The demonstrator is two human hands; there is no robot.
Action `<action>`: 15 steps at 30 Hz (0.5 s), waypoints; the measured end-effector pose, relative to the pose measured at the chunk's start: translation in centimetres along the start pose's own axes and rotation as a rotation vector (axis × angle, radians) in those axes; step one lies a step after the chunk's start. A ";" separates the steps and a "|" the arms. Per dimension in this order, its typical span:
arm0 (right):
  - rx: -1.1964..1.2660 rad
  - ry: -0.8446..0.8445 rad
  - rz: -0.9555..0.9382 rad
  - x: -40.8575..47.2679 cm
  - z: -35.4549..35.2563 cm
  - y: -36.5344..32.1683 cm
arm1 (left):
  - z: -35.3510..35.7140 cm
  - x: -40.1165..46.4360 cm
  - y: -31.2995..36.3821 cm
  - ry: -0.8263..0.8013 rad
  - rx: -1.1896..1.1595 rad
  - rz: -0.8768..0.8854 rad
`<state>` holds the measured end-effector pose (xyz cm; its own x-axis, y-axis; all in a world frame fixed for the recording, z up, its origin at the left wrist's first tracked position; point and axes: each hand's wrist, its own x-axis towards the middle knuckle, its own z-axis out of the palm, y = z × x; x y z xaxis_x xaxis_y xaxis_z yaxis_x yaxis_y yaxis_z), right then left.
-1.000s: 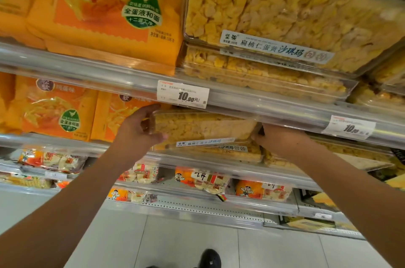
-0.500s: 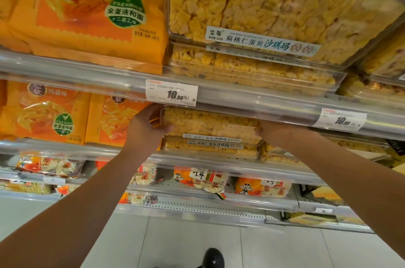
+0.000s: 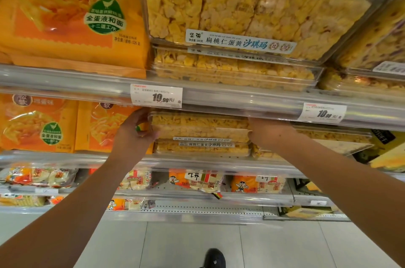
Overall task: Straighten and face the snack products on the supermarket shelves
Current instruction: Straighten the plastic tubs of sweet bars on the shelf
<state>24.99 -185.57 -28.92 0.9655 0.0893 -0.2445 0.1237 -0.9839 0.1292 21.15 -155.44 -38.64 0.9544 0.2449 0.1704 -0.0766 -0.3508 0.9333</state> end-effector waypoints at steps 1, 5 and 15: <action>0.002 0.004 0.010 0.0 0.0 0.0 | 0.0 0.0 0.1 -0.005 0.012 0.001; -0.008 0.022 0.001 0.0 -0.2 -0.1 | 0.0 0.0 0.6 -0.035 0.120 -0.004; -0.042 0.040 -0.019 -0.7 -0.5 0.2 | 0.4 0.1 0.7 -0.075 0.172 -0.006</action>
<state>24.42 -185.76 -28.22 0.9712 0.1145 -0.2092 0.1506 -0.9747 0.1653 21.26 -156.02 -38.14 0.9741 0.1816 0.1350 -0.0266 -0.5006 0.8653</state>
